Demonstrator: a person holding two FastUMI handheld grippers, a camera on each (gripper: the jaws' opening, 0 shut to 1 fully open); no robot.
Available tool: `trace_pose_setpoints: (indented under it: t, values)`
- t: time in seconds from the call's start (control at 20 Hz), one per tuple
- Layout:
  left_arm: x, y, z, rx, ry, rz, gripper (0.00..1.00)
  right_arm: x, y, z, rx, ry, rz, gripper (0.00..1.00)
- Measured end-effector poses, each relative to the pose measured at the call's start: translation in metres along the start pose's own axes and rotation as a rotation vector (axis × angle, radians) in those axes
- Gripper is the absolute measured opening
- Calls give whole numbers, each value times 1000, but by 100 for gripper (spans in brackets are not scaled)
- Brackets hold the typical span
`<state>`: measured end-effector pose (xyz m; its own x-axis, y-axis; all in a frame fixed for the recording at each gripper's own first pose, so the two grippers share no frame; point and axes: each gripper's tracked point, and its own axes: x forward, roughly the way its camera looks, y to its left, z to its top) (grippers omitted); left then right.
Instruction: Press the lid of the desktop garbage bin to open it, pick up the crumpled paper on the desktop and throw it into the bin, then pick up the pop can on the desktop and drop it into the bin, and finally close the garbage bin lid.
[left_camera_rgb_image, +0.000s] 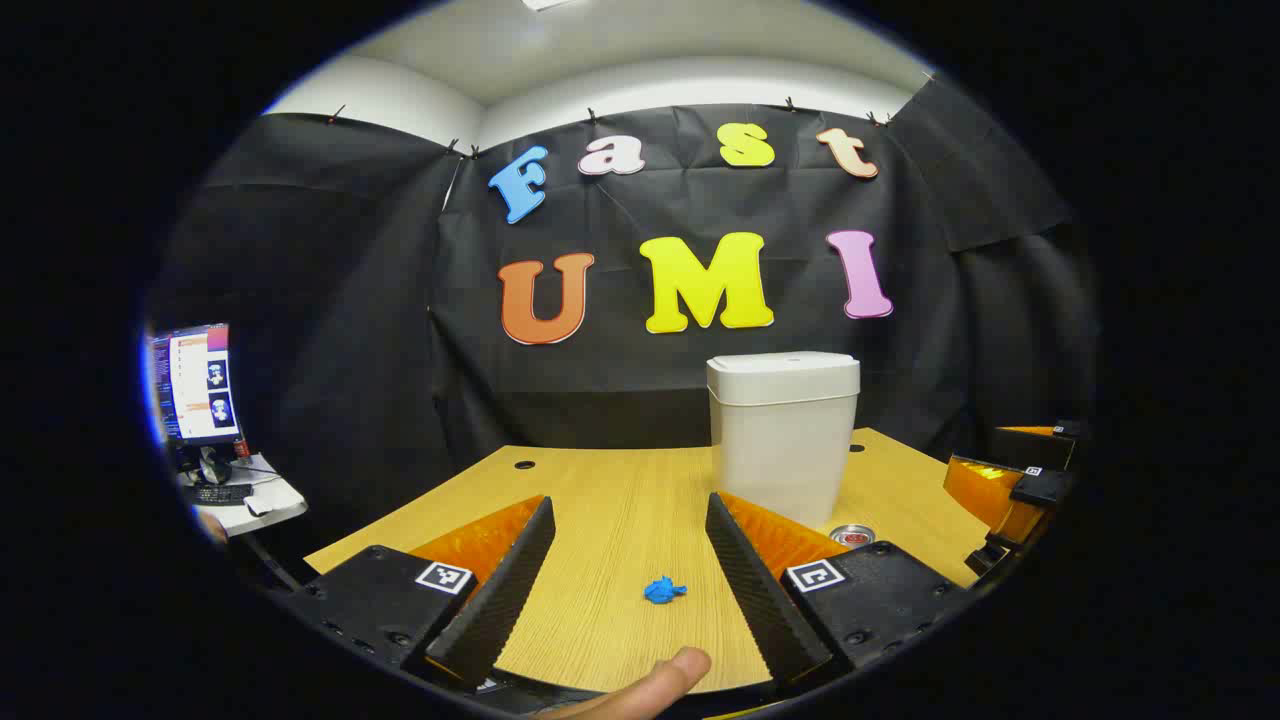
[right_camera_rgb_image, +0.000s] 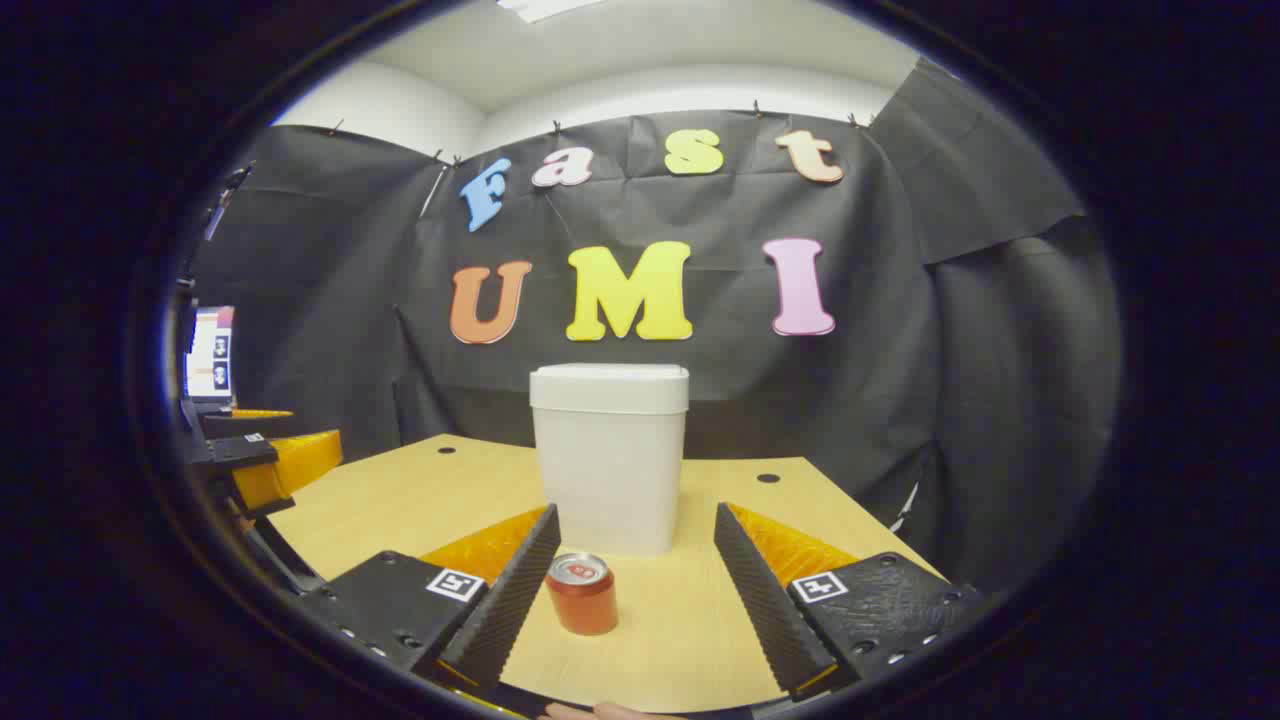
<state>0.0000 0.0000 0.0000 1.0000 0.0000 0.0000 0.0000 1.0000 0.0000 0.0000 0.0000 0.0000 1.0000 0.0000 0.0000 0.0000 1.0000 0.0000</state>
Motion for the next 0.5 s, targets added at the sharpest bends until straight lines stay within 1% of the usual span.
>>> trace_pose_setpoints:
  t: [0.05, 0.1, 0.25, 0.3, 0.45, 0.5]
  values:
    - [2, 1, -2, -5, 4, 3, 98, 1, 0, -1, -3, 0, 0, 98]
    - [2, 0, -3, -10, 10, 0, 98, 2, 1, -1, -1, 2, 3, 95]
    - [3, -1, -6, -20, 20, -3, 98, 3, -1, -4, 19, 12, 8, 95]
    - [4, -1, -8, -22, 26, 0, 98, 4, -2, -4, 20, 17, 6, 98]
    - [6, -2, -12, -29, 39, -5, 98, 4, -1, -5, 18, 23, 15, 98]
    - [6, 0, -12, -26, 39, 2, 98, 4, -1, -3, 13, 20, 13, 95]
